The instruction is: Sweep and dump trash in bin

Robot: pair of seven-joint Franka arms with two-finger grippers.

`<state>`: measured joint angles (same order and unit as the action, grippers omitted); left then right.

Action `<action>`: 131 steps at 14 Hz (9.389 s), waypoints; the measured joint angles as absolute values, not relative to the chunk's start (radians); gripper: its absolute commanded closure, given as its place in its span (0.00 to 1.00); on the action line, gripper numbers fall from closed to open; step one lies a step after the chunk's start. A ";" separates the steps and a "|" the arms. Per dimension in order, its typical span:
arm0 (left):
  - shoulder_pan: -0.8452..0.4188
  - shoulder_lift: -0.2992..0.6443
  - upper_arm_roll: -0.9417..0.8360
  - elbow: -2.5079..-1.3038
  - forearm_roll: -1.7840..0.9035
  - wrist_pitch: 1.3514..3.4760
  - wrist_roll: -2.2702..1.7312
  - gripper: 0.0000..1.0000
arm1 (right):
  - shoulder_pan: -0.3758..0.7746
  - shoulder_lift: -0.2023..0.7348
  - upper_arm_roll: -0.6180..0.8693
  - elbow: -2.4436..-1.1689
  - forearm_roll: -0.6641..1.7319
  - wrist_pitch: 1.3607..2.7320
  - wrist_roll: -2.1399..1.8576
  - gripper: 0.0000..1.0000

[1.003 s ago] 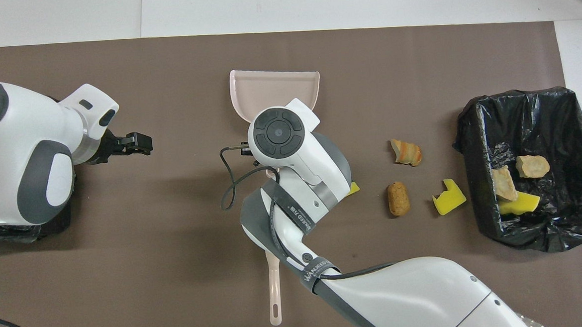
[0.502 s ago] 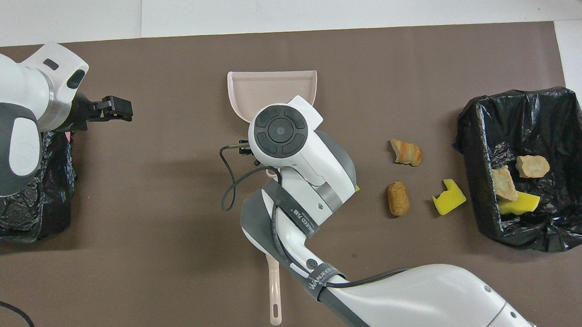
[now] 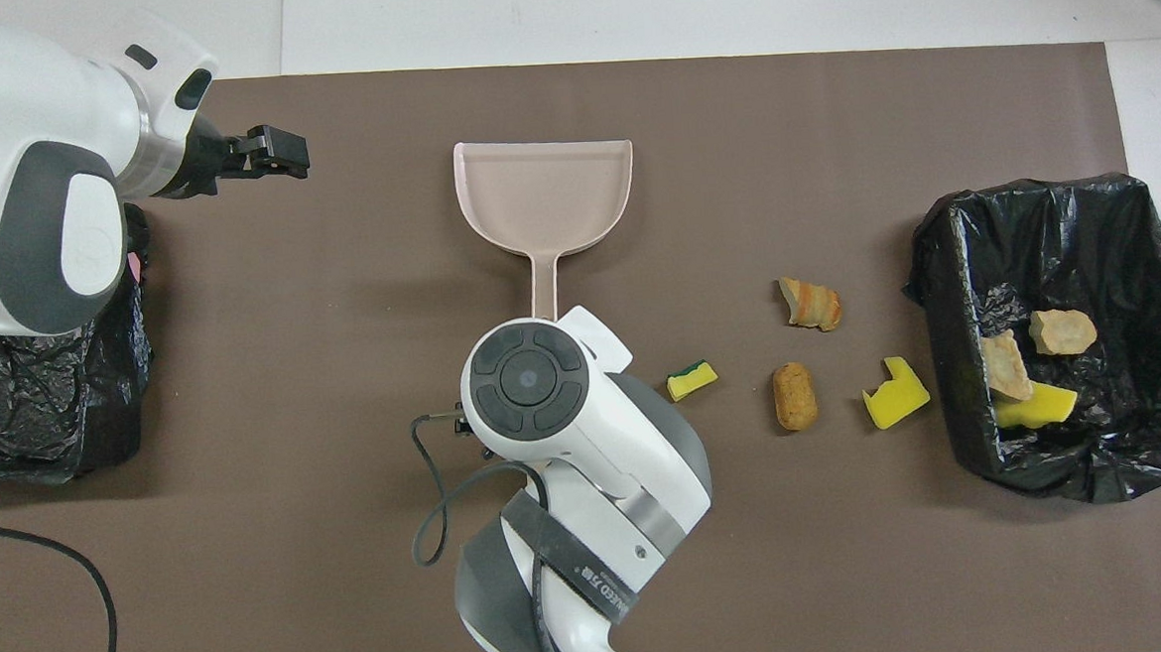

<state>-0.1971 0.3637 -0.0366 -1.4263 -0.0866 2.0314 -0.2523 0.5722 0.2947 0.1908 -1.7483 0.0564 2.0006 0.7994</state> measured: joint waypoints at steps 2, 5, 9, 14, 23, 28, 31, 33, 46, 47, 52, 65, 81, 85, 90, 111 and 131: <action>-0.253 0.421 -0.039 -1.373 -0.091 2.057 -0.330 0.00 | 0.585 0.230 0.200 -1.873 0.133 2.015 0.802 0.00; -0.360 0.488 -0.042 -1.344 -0.092 2.087 -0.392 0.00 | 0.659 0.154 0.203 -2.029 0.168 2.089 0.851 0.06; -0.439 0.531 -0.044 -1.341 -0.092 2.088 -0.402 0.00 | 0.700 0.138 0.203 -2.122 0.170 2.157 0.861 0.40; -0.511 0.563 -0.048 -1.380 -0.097 2.081 -0.402 0.00 | 0.699 0.137 0.198 -2.130 0.170 2.165 0.857 1.00; -0.558 0.572 -0.049 -1.446 -0.124 2.019 -0.422 1.00 | 0.576 0.021 0.183 -2.092 0.148 1.947 0.851 1.00; -0.557 0.571 -0.038 -1.445 -0.124 1.965 -0.429 1.00 | 0.427 -0.018 0.179 -2.091 -0.034 1.731 0.847 1.00; -0.548 0.562 -0.022 -1.444 -0.114 1.914 -0.422 1.00 | 0.373 -0.022 0.178 -2.103 -0.106 1.625 0.847 1.00; -0.511 0.547 -0.020 -1.433 -0.083 1.856 -0.320 1.00 | 0.335 -0.042 0.178 -2.149 -0.149 1.595 0.847 1.00; -0.168 0.346 -0.008 -1.524 0.039 1.675 1.043 1.00 | 0.171 -0.214 0.192 -2.493 -0.036 1.985 0.645 1.00; -0.156 0.337 -0.008 -1.549 0.039 1.682 1.128 1.00 | 0.191 -0.200 0.193 -2.467 -0.004 1.990 0.626 1.00; -0.163 0.200 -0.028 -1.854 0.066 1.910 1.230 1.00 | 0.320 -0.079 0.200 -2.247 0.058 1.952 0.560 1.00; -0.285 0.087 -0.034 -2.088 0.164 2.073 1.013 1.00 | 0.086 -0.031 0.185 -2.131 -0.017 1.837 0.130 1.00; -0.294 0.087 -0.034 -2.100 0.165 2.084 0.984 1.00 | 0.121 -0.026 0.202 -2.140 0.193 1.940 -0.069 1.00; -0.294 0.087 -0.034 -2.100 0.165 2.084 0.984 1.00 | 0.076 -0.025 0.184 -2.077 0.071 1.868 -0.069 1.00; -0.294 0.087 -0.033 -2.100 0.165 2.084 0.983 1.00 | -0.058 -0.013 0.177 -2.099 -0.167 1.901 -0.060 1.00; -0.384 0.052 -0.044 -2.161 0.117 2.085 0.772 1.00 | 0.384 0.253 0.218 -1.995 0.041 2.141 0.455 1.00; -0.298 0.037 -0.028 -2.160 0.034 2.088 0.988 1.00 | 0.332 -0.147 0.235 -2.313 0.287 1.851 0.575 1.00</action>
